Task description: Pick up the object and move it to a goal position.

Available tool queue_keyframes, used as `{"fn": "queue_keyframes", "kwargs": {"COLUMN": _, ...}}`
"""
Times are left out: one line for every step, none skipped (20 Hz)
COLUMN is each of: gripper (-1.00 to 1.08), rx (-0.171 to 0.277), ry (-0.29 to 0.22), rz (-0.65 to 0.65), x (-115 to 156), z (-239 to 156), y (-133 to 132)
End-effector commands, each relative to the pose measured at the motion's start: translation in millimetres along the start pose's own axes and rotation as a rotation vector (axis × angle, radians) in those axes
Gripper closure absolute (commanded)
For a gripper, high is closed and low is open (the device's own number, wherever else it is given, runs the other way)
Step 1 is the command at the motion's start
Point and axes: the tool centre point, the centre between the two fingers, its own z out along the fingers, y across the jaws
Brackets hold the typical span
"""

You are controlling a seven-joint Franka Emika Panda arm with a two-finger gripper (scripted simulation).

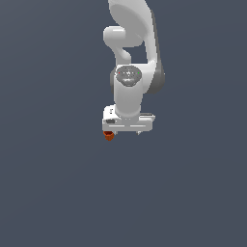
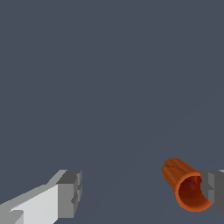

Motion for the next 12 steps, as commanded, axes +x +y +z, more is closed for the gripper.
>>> {"fn": "queue_keyframes", "kwargs": {"gripper": -0.92, "rx": 0.000, "ry": 0.000, "rz": 0.000, "x": 0, "z": 0, "y": 0}}
{"fn": "queue_keyframes", "kwargs": {"gripper": -0.92, "rx": 0.000, "ry": 0.000, "rz": 0.000, "x": 0, "z": 0, "y": 0}}
{"fn": "queue_keyframes", "kwargs": {"gripper": -0.92, "rx": 0.000, "ry": 0.001, "rz": -0.001, "x": 0, "z": -1, "y": 1}}
{"fn": "queue_keyframes", "kwargs": {"gripper": -0.92, "rx": 0.000, "ry": 0.002, "rz": -0.002, "x": 1, "z": -3, "y": 2}}
{"fn": "queue_keyframes", "kwargs": {"gripper": -0.92, "rx": 0.000, "ry": 0.003, "rz": -0.004, "x": 1, "z": -5, "y": 4}}
{"fn": "queue_keyframes", "kwargs": {"gripper": -0.92, "rx": 0.000, "ry": 0.005, "rz": -0.006, "x": 2, "z": -7, "y": 6}}
{"fn": "queue_keyframes", "kwargs": {"gripper": -0.92, "rx": 0.000, "ry": 0.007, "rz": -0.008, "x": 3, "z": -10, "y": 9}}
{"fn": "queue_keyframes", "kwargs": {"gripper": -0.92, "rx": 0.000, "ry": 0.008, "rz": -0.010, "x": 3, "z": -12, "y": 11}}
{"fn": "queue_keyframes", "kwargs": {"gripper": -0.92, "rx": 0.001, "ry": 0.009, "rz": -0.011, "x": 4, "z": -14, "y": 12}}
{"fn": "queue_keyframes", "kwargs": {"gripper": -0.92, "rx": 0.001, "ry": 0.010, "rz": -0.012, "x": 4, "z": -15, "y": 13}}
{"fn": "queue_keyframes", "kwargs": {"gripper": -0.92, "rx": 0.001, "ry": 0.010, "rz": -0.013, "x": 4, "z": -15, "y": 13}}
{"fn": "queue_keyframes", "kwargs": {"gripper": -0.92, "rx": 0.001, "ry": 0.010, "rz": -0.013, "x": 4, "z": -15, "y": 13}}
